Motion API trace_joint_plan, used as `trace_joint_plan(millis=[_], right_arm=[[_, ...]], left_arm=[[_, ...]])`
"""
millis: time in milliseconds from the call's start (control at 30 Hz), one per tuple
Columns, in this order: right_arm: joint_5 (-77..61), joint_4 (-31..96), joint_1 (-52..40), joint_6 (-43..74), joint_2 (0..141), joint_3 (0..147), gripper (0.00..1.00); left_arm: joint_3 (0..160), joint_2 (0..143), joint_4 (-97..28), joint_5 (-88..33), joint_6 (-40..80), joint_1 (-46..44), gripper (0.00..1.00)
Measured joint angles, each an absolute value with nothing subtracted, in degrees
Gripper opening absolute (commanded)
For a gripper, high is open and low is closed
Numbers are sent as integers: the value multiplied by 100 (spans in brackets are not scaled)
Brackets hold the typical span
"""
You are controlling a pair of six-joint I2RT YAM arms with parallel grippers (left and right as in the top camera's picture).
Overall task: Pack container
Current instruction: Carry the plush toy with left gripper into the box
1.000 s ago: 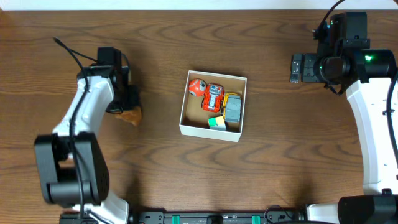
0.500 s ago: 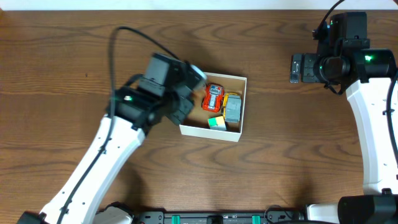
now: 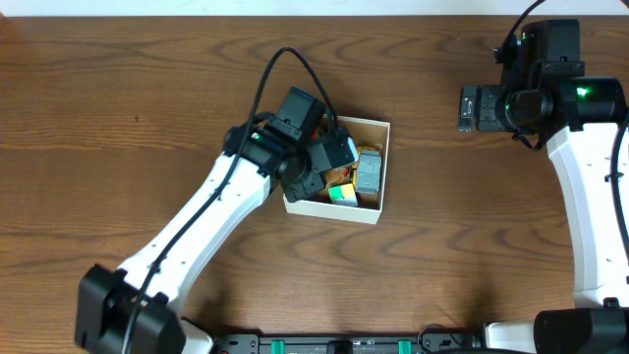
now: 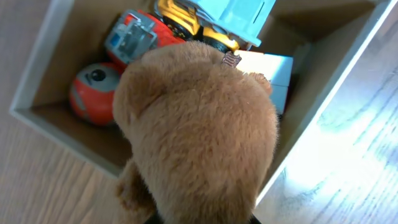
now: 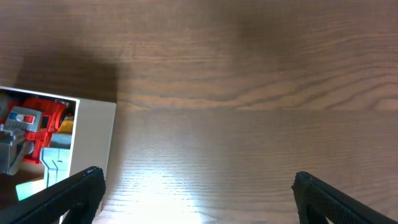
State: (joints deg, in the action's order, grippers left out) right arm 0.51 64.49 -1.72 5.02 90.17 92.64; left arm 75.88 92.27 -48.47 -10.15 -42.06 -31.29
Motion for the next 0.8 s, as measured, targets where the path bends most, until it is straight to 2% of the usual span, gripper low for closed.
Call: trace_joint_plan(millis=[267,600,667,767,800], right_arm=[[62,6449,-172,502,9017,9264,99],[89,6399,-172,499,9017,9264,99],[89,6399,-172,502,9017,9264,99],[89,6401,-172,502,9017,9264,99],[91,6401,-172,502,9017,9264,99]], left_arm=[[7585,9642,-4790,-1455,-4244,-3131,6],[7590,9710,-5529,-1758,-4250,-3293,7],[7590,9710,-5522,-1769,-4250,-3291,12],[7590,9710,-5496,-1787,-4272,-3291,43],[7590,9710,-5478,-1787,-4309,-3291,45]])
